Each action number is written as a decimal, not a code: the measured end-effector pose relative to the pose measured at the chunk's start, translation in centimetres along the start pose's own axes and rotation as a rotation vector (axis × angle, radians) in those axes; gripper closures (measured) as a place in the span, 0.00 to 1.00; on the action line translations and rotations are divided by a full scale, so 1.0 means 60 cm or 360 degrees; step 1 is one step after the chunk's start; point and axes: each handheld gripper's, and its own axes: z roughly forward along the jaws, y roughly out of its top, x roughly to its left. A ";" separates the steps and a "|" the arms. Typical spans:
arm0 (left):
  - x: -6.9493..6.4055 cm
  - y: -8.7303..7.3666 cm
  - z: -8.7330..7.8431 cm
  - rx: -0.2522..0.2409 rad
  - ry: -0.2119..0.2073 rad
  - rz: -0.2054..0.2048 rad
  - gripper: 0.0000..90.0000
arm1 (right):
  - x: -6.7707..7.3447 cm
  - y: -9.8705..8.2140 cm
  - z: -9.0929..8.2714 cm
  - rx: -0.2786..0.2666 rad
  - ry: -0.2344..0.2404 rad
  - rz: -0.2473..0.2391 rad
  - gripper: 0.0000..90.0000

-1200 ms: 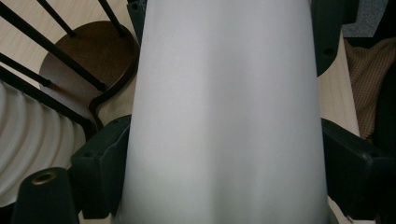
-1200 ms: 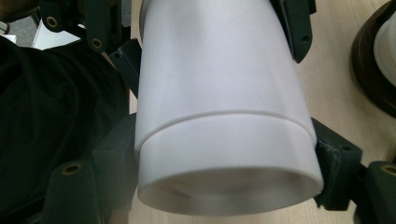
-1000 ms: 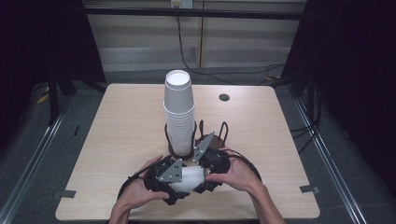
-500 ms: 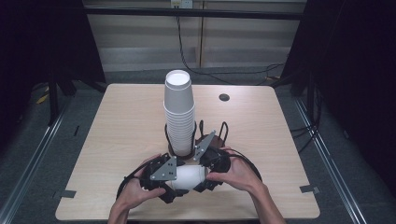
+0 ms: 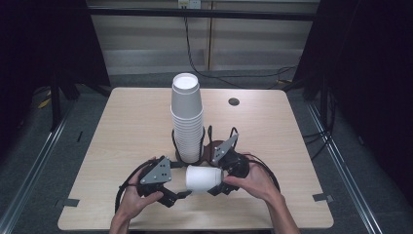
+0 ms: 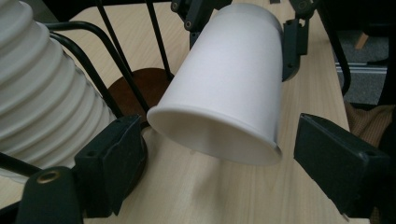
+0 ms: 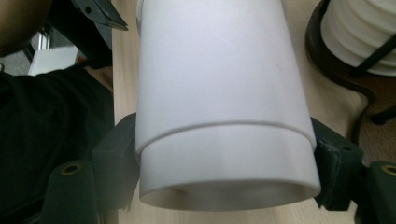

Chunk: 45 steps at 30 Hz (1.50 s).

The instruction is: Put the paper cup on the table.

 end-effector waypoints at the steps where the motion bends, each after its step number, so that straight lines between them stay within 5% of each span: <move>1: 0.000 0.000 0.000 0.0000 0.0000 0.0000 0.17 | -0.001 -0.004 -0.002 -0.0012 -0.0014 0.0002 0.26; 18: 0.005 -0.039 -0.008 -0.0240 0.0067 -0.0246 0.17 | -0.011 -0.045 -0.005 -0.0370 -0.0022 0.0116 0.26; 32: 0.007 -0.055 -0.009 -0.0282 0.0049 -0.0298 0.17 | -0.005 -0.069 0.010 -0.0554 -0.0030 0.0141 0.26; 45: 0.001 -0.056 -0.004 -0.0405 -0.0016 -0.0310 0.17 | 0.001 -0.089 0.010 -0.0756 0.0007 0.0107 0.26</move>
